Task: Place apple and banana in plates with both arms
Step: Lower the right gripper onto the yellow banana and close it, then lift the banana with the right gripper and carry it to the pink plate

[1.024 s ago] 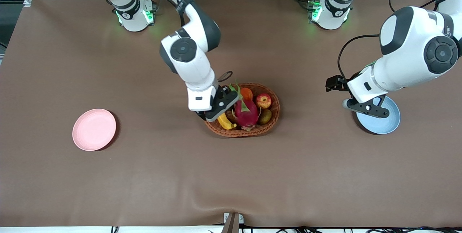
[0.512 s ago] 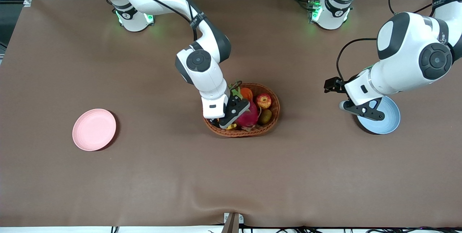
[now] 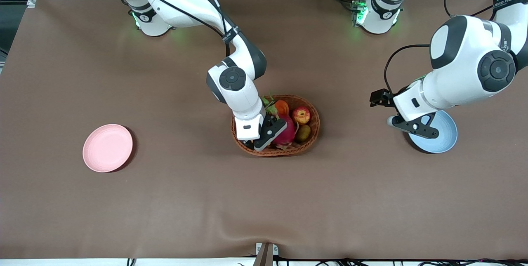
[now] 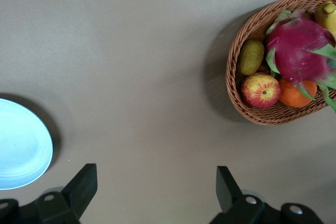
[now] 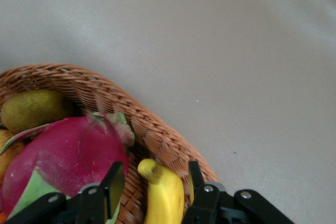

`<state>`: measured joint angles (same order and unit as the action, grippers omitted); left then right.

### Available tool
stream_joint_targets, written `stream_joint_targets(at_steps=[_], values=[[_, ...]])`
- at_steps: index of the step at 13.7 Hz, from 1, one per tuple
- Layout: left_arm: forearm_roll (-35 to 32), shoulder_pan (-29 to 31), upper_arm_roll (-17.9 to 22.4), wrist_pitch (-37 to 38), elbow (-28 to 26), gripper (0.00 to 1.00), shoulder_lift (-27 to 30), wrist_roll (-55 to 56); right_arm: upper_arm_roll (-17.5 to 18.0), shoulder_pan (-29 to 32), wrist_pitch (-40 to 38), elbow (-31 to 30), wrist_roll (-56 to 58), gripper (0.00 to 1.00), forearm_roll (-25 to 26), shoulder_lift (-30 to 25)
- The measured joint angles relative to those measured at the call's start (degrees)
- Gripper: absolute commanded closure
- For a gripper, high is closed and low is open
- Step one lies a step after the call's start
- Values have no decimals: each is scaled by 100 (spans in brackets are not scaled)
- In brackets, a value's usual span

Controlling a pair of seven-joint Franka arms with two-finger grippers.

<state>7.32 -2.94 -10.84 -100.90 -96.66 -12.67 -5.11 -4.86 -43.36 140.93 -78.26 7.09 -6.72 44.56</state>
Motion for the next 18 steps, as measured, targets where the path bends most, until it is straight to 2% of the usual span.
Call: stream_joint_targets(at_steps=[10, 15, 16, 17, 18], values=[[0, -3, -8, -61, 0, 0, -44, -28, -3, -1, 4, 9, 0, 44, 0, 126], [0, -3, -14, -75, -3, 0, -77, -29, -3, -1, 253, 45, -1, 45, 0, 320], [0, -3, -15, -84, -3, 0, -88, -29, -3, -1, 269, 86, -1, 48, 0, 370], [0, -3, -15, -89, -3, 0, -94, -29, -3, -1, 275, 121, -1, 59, 0, 414], [0, -3, -15, -92, -3, 0, -97, -29, -3, -1, 280, 138, -1, 76, 0, 440]])
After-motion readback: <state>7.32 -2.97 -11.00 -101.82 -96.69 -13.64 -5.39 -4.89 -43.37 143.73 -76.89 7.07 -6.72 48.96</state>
